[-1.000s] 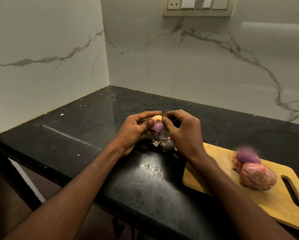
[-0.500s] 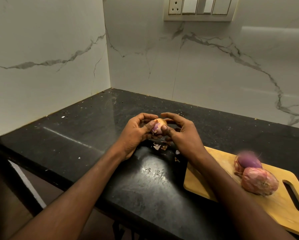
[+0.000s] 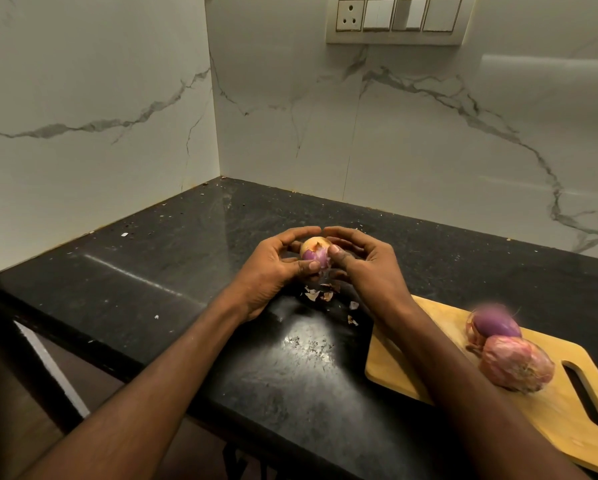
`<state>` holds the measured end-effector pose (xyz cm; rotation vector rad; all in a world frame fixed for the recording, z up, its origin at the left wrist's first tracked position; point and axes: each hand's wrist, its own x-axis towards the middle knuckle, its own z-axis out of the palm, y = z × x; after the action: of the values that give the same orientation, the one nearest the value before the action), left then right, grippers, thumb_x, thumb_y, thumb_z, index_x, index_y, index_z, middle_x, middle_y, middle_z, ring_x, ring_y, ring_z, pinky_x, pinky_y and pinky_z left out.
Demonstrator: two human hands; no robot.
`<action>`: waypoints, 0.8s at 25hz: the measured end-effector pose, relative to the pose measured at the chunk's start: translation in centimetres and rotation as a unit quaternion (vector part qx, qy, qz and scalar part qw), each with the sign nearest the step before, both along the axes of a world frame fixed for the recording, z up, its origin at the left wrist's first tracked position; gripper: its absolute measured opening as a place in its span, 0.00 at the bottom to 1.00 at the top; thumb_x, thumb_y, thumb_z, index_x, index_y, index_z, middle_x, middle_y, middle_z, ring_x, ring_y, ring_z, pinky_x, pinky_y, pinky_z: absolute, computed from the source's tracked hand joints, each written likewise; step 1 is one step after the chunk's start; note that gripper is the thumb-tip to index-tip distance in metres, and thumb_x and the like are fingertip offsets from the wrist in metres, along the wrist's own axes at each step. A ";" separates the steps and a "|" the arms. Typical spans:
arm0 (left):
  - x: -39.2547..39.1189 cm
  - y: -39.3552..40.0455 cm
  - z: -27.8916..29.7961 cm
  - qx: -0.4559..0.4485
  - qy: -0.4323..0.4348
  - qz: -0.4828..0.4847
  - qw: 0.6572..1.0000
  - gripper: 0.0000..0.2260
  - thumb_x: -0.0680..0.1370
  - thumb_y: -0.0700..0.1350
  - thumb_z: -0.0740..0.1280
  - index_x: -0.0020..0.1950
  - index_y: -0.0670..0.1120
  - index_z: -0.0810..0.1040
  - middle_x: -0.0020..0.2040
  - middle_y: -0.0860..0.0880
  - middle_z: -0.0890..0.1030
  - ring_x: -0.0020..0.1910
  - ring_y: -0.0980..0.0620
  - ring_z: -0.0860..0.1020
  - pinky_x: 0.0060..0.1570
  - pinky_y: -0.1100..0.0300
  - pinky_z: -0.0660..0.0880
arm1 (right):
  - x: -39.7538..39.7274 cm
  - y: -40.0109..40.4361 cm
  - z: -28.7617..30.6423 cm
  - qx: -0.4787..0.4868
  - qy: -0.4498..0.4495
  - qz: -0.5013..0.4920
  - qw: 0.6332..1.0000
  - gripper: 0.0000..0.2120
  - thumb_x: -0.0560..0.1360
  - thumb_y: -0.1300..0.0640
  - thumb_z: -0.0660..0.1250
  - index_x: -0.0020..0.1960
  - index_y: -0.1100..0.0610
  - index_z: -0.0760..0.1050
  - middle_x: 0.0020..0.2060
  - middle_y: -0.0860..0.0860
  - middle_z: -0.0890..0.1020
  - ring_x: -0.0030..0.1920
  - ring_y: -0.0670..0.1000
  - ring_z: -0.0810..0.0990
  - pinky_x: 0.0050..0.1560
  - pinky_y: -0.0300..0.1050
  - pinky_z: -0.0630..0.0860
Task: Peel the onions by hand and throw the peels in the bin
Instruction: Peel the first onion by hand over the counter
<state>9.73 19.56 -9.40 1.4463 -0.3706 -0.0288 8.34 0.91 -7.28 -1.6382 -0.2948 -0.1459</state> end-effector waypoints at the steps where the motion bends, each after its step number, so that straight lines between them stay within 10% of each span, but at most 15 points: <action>1: 0.0 0.0 0.0 0.004 0.002 -0.001 1.000 0.24 0.74 0.32 0.75 0.69 0.46 0.79 0.63 0.36 0.78 0.58 0.38 0.84 0.59 0.42 0.82 | 0.2 -0.1 -0.1 -0.043 -0.031 -0.029 0.998 0.12 0.80 0.61 0.71 0.62 0.51 0.83 0.58 0.47 0.85 0.58 0.48 0.85 0.54 0.47 0.84; 10: -0.2 -0.2 -0.1 0.039 -0.003 0.047 0.998 0.25 0.69 0.31 0.79 0.63 0.41 0.76 0.59 0.38 0.81 0.55 0.43 0.85 0.55 0.48 0.83 | -0.2 -0.1 -0.3 -0.304 -0.284 -0.113 0.902 0.14 0.76 0.57 0.76 0.61 0.56 0.85 0.52 0.50 0.88 0.48 0.44 0.86 0.51 0.43 0.85; 20: -0.3 -0.2 -0.1 0.065 -0.015 0.037 0.997 0.27 0.67 0.30 0.80 0.61 0.40 0.72 0.58 0.38 0.81 0.49 0.45 0.85 0.51 0.46 0.84 | 0.2 0.6 -0.7 -0.318 -0.260 -0.137 0.901 0.08 0.73 0.61 0.78 0.49 0.55 0.81 0.45 0.49 0.85 0.43 0.46 0.83 0.43 0.45 0.83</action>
<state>9.46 19.31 -9.47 1.5889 -0.3450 0.0295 8.49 1.49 -7.96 -2.2741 -0.5573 -0.7797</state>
